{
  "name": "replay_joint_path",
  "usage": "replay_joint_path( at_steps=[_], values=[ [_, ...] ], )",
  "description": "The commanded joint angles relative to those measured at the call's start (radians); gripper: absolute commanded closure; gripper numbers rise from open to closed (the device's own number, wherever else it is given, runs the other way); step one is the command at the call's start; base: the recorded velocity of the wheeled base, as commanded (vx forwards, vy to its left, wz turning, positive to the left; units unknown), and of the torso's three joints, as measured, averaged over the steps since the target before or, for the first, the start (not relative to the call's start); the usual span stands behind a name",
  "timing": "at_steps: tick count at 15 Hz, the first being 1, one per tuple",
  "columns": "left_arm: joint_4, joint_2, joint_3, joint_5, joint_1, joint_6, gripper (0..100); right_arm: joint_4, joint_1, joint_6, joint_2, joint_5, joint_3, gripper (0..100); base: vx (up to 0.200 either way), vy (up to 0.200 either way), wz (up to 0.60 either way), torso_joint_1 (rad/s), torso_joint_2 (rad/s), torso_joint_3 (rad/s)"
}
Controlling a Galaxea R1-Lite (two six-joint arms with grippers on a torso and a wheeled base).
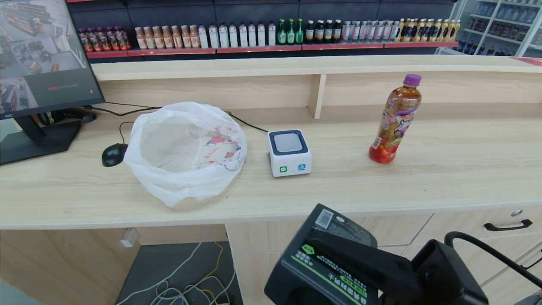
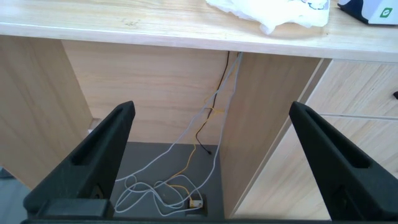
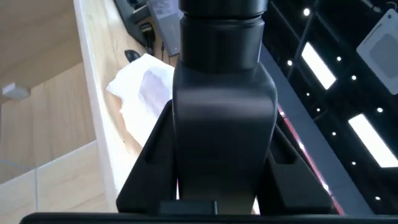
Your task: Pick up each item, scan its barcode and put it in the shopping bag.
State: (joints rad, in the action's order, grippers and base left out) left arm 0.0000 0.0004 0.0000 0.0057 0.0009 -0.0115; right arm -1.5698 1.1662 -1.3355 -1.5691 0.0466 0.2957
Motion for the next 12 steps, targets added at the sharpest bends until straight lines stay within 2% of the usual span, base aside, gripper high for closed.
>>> replay_joint_path(
  at_steps=[1,8,12],
  values=[
    [0.0,0.0,0.0,0.0,0.001,-0.001,0,-0.001,0.001,-0.016,0.011,-0.001,-0.003,100,0.0,0.0,0.0,0.0,0.0,0.0],
    [0.0,0.0,0.0,0.0,0.001,-0.001,0,-0.001,0.01,-0.139,-0.009,-0.004,-0.004,100,0.0,0.0,0.0,0.0,0.0,0.0],
    [0.0,0.0,0.0,0.0,0.001,-0.001,0,-0.001,0.003,-0.165,-0.032,-0.004,0.01,100,0.0,0.0,0.0,0.0,0.0,0.0]
  ],
)
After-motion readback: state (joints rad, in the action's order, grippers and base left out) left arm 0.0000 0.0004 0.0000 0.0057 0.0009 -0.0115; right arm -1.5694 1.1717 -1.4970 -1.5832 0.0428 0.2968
